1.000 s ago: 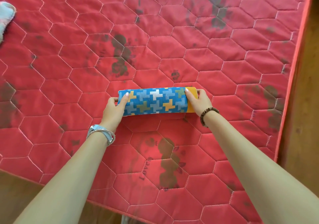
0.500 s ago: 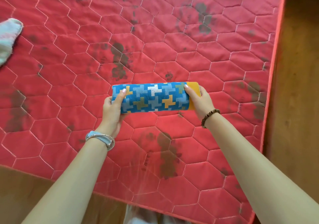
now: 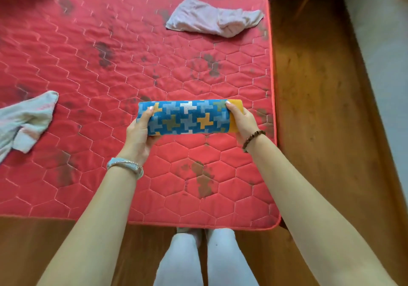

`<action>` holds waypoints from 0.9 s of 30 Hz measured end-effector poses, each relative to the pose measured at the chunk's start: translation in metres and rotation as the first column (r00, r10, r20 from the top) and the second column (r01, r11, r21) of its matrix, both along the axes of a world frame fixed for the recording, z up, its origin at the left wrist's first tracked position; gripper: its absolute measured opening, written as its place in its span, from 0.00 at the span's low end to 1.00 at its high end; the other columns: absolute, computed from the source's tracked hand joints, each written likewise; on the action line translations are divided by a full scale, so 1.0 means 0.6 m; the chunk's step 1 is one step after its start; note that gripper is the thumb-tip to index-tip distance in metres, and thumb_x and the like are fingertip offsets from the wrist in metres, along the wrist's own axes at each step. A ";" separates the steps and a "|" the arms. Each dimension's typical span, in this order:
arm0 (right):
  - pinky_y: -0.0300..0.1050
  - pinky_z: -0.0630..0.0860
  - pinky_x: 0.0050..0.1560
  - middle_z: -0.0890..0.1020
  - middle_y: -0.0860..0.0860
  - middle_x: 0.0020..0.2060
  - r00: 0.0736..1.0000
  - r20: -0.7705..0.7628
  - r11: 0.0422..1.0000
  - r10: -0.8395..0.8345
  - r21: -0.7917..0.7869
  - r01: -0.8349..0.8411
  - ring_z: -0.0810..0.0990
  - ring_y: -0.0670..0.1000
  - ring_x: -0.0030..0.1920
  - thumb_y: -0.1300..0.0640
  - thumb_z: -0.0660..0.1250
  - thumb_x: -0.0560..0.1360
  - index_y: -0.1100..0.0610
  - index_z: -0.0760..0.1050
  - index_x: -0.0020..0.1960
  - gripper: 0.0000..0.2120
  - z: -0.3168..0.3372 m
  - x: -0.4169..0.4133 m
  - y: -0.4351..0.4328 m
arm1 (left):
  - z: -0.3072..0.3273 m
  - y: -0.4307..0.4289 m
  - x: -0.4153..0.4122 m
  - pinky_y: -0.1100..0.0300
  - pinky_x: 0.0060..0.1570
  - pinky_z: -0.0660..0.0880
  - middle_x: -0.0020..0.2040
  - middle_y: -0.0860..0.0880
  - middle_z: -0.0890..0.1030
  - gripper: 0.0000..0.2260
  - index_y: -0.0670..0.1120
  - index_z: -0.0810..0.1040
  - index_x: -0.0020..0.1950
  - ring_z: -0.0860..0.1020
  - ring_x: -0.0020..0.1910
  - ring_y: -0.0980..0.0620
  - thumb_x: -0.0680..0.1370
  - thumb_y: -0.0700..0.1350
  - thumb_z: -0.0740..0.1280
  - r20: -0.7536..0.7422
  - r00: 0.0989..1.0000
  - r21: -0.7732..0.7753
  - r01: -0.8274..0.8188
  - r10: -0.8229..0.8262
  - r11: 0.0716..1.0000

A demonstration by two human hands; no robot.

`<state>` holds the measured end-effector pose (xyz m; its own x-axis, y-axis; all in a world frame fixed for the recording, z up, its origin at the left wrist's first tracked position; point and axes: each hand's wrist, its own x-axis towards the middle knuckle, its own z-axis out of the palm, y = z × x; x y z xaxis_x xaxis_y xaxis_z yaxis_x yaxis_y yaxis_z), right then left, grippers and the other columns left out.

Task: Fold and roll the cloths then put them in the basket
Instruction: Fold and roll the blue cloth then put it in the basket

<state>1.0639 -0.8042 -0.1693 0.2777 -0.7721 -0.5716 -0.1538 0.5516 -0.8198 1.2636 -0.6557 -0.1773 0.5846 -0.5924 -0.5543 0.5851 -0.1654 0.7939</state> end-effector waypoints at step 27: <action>0.55 0.82 0.51 0.84 0.57 0.54 0.938 0.130 0.947 -0.320 0.057 0.315 0.85 0.55 0.50 0.45 0.70 0.75 0.58 0.75 0.62 0.22 0.252 -0.630 0.140 | 0.253 -0.054 -0.516 0.51 0.49 0.81 0.54 0.41 0.83 0.16 0.42 0.77 0.61 0.82 0.49 0.46 0.76 0.46 0.72 -0.010 0.898 -0.128 0.436 -0.441 0.891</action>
<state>0.6858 -0.7204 -0.0183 0.0982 -0.8129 -0.5741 0.1455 0.5824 -0.7998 0.9539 -0.6883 -0.0255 0.2304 -0.8464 -0.4801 0.5051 -0.3177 0.8025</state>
